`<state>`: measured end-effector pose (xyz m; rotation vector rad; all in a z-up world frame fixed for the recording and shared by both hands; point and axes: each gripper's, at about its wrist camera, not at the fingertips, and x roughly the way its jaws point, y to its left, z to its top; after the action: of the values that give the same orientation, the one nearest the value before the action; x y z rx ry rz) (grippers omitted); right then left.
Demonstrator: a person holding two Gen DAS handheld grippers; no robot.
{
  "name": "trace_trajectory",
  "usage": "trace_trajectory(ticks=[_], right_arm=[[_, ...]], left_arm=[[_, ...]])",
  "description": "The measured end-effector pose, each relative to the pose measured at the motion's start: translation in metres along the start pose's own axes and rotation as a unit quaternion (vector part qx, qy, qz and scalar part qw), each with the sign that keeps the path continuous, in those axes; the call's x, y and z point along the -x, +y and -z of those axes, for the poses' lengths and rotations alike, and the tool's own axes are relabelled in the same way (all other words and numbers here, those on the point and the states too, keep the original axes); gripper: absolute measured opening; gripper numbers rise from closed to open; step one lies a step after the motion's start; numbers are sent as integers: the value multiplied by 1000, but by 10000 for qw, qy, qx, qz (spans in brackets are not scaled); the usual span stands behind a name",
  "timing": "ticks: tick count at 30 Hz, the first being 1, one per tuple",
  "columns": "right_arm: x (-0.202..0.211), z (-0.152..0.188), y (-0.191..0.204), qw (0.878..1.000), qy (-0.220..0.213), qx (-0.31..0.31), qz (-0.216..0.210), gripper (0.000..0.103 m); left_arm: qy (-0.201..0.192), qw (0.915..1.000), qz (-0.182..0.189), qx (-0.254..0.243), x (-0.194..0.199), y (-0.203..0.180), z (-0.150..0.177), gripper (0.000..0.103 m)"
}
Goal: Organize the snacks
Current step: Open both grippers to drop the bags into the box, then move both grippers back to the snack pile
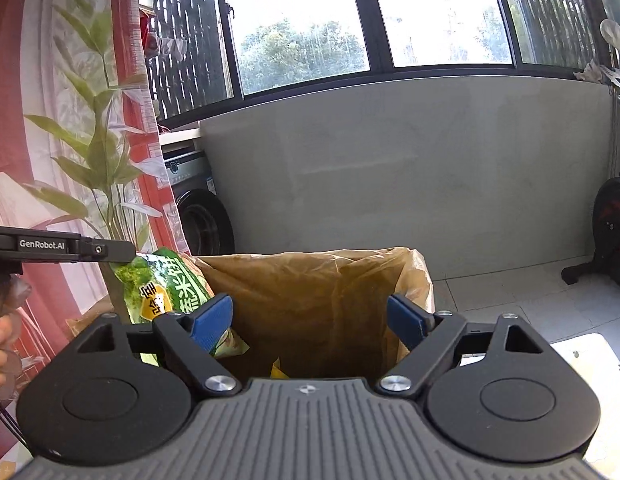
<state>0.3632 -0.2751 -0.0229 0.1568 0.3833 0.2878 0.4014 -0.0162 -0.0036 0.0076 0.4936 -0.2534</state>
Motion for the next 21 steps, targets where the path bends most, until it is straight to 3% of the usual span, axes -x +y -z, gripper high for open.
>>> trace_trajectory(ticks=[4,5,8,10,13,21], right_arm=[[2,5,-3,10000,64,54,18,86],[3,7,-4,9999,94,55,42,86],[8,9,-8,9999,111,47,25,86],[11,10,-10,9998,124,74,103,86],[19,10,-13,9999,84,-7,105,86],[53,21,-13,10000,-55,-18,-21,86]], left_arm=[[939,9955,-36,84,-32,-5,18,22],[1017,9948,-12,77,-34,-6,23,22],[791,9965,247,63,-23,-5,28,28],[575,9982,173,82,-11,-4,25,60],[172,9996,150,137,11,3,19,63],[-18,9991,-116,414,65,35,33,63]])
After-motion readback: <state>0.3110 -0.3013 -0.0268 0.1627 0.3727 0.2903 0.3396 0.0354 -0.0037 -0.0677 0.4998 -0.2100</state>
